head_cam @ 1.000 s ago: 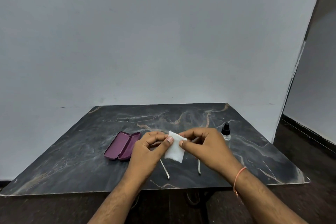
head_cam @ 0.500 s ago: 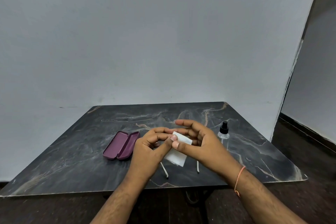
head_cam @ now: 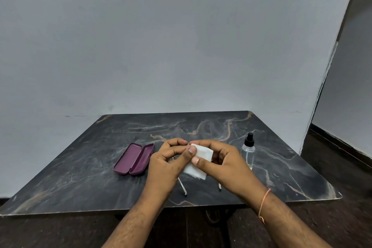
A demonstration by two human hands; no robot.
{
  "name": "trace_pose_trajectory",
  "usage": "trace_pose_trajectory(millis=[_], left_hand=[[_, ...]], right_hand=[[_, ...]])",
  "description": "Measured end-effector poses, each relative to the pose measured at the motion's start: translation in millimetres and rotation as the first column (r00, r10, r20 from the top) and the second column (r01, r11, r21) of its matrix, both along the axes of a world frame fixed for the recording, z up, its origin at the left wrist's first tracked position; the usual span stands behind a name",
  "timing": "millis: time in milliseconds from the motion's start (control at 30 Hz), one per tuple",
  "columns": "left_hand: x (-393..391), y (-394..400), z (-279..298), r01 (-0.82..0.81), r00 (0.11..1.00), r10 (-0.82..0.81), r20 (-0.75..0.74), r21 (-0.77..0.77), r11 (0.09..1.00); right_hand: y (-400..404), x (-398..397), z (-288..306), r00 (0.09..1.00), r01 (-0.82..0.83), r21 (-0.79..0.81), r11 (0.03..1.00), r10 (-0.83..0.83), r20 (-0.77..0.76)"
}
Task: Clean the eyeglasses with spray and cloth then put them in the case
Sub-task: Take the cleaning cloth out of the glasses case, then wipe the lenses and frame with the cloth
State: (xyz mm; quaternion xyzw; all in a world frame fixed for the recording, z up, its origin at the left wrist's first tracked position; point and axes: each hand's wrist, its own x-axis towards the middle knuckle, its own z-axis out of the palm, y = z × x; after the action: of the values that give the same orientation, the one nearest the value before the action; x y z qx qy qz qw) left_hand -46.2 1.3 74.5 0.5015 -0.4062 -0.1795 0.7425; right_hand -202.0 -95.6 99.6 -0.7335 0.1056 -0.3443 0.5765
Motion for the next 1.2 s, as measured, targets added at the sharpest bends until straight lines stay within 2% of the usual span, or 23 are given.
trace_pose_trajectory(millis=[233, 433, 467, 533, 600, 633, 700, 767, 867, 967, 1067, 1200], left_hand=[[1, -7, -9, -0.090, 0.996, 0.087, -0.030, -0.087, 0.992], [9, -15, -24, -0.160, 0.987, 0.161, 0.022, -0.047, 0.986], [15, -15, -26, -0.173, 0.982, 0.173, 0.073, -0.010, 0.985], [35, -13, -34, -0.243, 0.928, 0.210, 0.306, 0.072, 0.967], [57, -7, -47, -0.343, 0.785, 0.194, 0.589, 0.152, 0.927], [66, -4, -54, -0.386, 0.716, 0.158, 0.680, 0.197, 0.901], [78, -2, -63, -0.435, 0.628, 0.078, 0.774, 0.265, 0.861], [85, -5, -68, -0.447, 0.591, 0.034, 0.806, 0.292, 0.845], [96, -14, -65, -0.441, 0.555, 0.016, 0.832, 0.279, 0.853], [101, -24, -64, -0.422, 0.527, -0.004, 0.850, 0.266, 0.867], [101, -28, -68, -0.412, 0.517, 0.016, 0.856, 0.232, 0.881], [100, -28, -69, -0.405, 0.480, 0.068, 0.875, 0.152, 0.902]], right_hand=[[2, 8, -10, 0.999, 0.043, 0.132, 0.990, -0.042, -0.004], [9, 17, -24, 0.995, 0.099, 0.279, 0.955, -0.096, -0.025], [7, 17, -26, 0.993, 0.120, 0.295, 0.948, -0.114, -0.036], [2, 16, -28, 0.986, 0.167, 0.327, 0.930, -0.158, -0.054], [-4, 13, -30, 0.977, 0.212, 0.337, 0.917, -0.200, -0.070], [-8, 11, -31, 0.972, 0.234, 0.336, 0.912, -0.221, -0.078], [-14, 8, -34, 0.962, 0.273, 0.336, 0.901, -0.258, -0.089], [-19, 7, -38, 0.956, 0.292, 0.325, 0.899, -0.271, -0.110], [-23, 13, -45, 0.935, 0.342, 0.227, 0.912, -0.304, -0.184], [-29, 20, -52, 0.869, 0.422, -0.085, 0.903, -0.429, -0.247], [-30, 25, -55, 0.815, 0.432, -0.350, 0.831, -0.526, -0.242], [-30, 39, -57, 0.774, 0.449, -0.456, 0.768, -0.590, -0.231]])
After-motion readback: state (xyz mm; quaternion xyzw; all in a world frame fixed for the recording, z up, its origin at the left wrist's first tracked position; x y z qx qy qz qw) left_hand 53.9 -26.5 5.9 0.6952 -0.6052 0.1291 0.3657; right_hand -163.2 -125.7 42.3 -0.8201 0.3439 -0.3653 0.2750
